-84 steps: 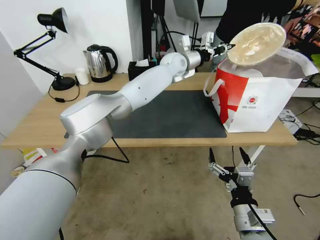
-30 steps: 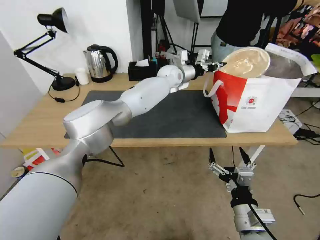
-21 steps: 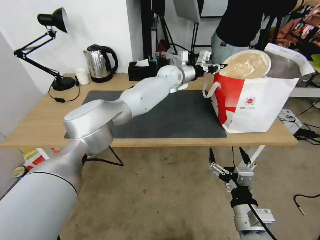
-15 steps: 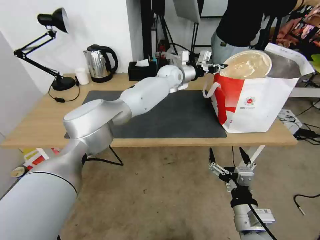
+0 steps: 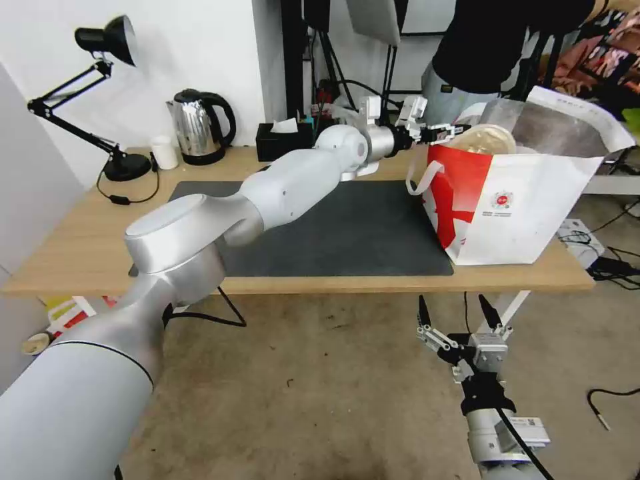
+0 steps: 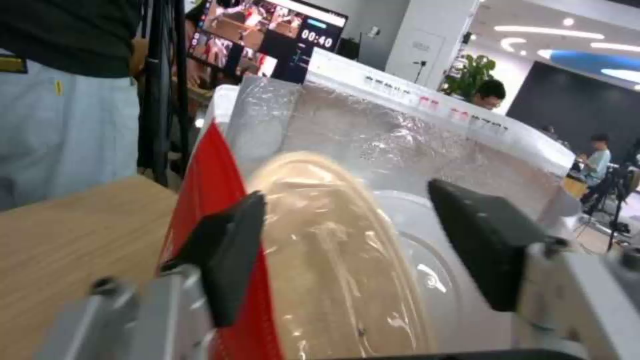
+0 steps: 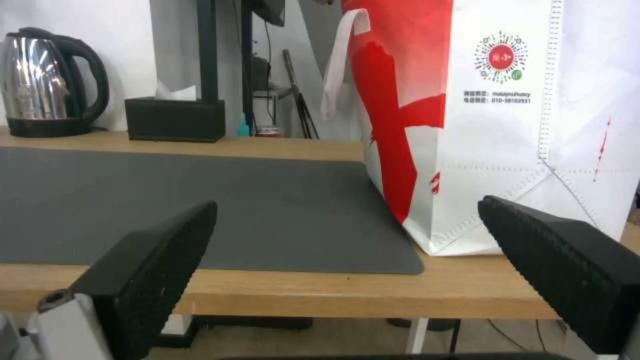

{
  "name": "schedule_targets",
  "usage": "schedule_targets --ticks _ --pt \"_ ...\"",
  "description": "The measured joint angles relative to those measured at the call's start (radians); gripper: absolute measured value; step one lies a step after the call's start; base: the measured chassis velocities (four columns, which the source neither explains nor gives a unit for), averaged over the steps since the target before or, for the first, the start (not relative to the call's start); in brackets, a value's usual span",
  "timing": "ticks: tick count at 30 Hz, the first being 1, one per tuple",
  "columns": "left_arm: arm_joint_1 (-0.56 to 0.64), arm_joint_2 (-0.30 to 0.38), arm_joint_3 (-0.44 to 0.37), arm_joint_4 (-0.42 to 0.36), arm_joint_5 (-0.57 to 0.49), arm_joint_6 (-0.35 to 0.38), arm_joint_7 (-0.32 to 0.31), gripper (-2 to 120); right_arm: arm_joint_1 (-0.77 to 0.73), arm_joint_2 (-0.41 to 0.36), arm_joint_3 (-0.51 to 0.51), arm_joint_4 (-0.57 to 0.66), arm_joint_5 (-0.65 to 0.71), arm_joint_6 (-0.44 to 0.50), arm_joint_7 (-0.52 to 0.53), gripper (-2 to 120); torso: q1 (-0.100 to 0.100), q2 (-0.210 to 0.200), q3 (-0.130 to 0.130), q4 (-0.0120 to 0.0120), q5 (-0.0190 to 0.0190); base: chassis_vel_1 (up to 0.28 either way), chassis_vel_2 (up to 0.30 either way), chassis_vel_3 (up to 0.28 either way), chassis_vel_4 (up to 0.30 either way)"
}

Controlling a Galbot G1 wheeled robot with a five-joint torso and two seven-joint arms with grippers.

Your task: Pick up the trash from the table and place it into the takeout bag.

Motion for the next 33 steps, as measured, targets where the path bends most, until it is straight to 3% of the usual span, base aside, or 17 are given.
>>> schedule_targets --ticks 3,7,10,27,31,33 --pt "-0.003 0.001 0.000 -0.002 -0.001 0.000 0.001 75 0.000 0.000 0.000 0.000 0.000 0.000 0.000 100 0.000 0.000 0.000 0.0000 0.0000 0.000 0.000 0.000 0.000" --pt "-0.006 0.002 -0.011 -0.015 -0.002 0.000 0.001 95 0.000 0.000 0.000 0.000 0.000 0.000 0.000 100 0.000 0.000 0.000 0.0000 0.0000 0.000 0.000 0.000 0.000" --pt "-0.007 0.011 -0.024 -0.036 -0.005 0.000 -0.002 99 0.000 0.000 0.000 0.000 0.000 0.000 0.000 100 0.000 0.000 0.000 -0.0001 0.0000 0.000 0.000 0.000 0.000" --pt "-0.073 0.123 -0.084 -0.197 -0.091 0.024 -0.064 100 0.000 0.000 0.000 0.000 0.000 0.000 0.000 100 0.000 0.000 0.000 0.0001 -0.0002 0.000 0.000 0.000 0.000" --pt "-0.093 0.175 -0.086 -0.225 -0.090 -0.036 -0.115 100 0.000 0.000 0.000 0.000 0.000 0.000 0.000 100 0.000 0.000 0.000 -0.0005 -0.0001 0.000 0.000 0.000 0.000" --pt "-0.091 0.250 -0.088 -0.287 -0.058 -0.083 -0.149 100 0.000 0.000 0.000 0.000 0.000 0.000 0.000 100 0.000 0.000 0.000 -0.0005 -0.0001 0.000 0.000 0.000 0.000"
